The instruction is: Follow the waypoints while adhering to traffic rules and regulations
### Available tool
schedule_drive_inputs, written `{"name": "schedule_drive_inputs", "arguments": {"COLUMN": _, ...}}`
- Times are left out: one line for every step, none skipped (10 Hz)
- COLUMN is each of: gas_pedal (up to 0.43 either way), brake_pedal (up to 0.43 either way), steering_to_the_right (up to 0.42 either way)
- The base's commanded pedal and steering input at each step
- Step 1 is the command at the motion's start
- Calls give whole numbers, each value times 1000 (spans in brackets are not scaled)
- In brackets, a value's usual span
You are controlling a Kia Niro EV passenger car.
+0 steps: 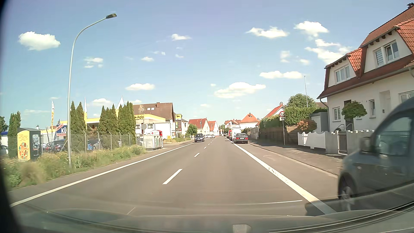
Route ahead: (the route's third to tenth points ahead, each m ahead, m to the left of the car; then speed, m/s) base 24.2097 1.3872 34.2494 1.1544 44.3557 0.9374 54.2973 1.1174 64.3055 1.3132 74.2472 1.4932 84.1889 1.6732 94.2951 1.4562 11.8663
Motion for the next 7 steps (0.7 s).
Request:
{"name": "schedule_drive_inputs", "arguments": {"gas_pedal": 0, "brake_pedal": 30, "steering_to_the_right": -1}}
{"name": "schedule_drive_inputs", "arguments": {"gas_pedal": 0, "brake_pedal": 30, "steering_to_the_right": -1}}
{"name": "schedule_drive_inputs", "arguments": {"gas_pedal": 0, "brake_pedal": 30, "steering_to_the_right": -1}}
{"name": "schedule_drive_inputs", "arguments": {"gas_pedal": 0, "brake_pedal": 30, "steering_to_the_right": -1}}
{"name": "schedule_drive_inputs", "arguments": {"gas_pedal": 0, "brake_pedal": 30, "steering_to_the_right": -1}}
{"name": "schedule_drive_inputs", "arguments": {"gas_pedal": 0, "brake_pedal": 30, "steering_to_the_right": -1}}
{"name": "schedule_drive_inputs", "arguments": {"gas_pedal": 0, "brake_pedal": 30, "steering_to_the_right": -1}}
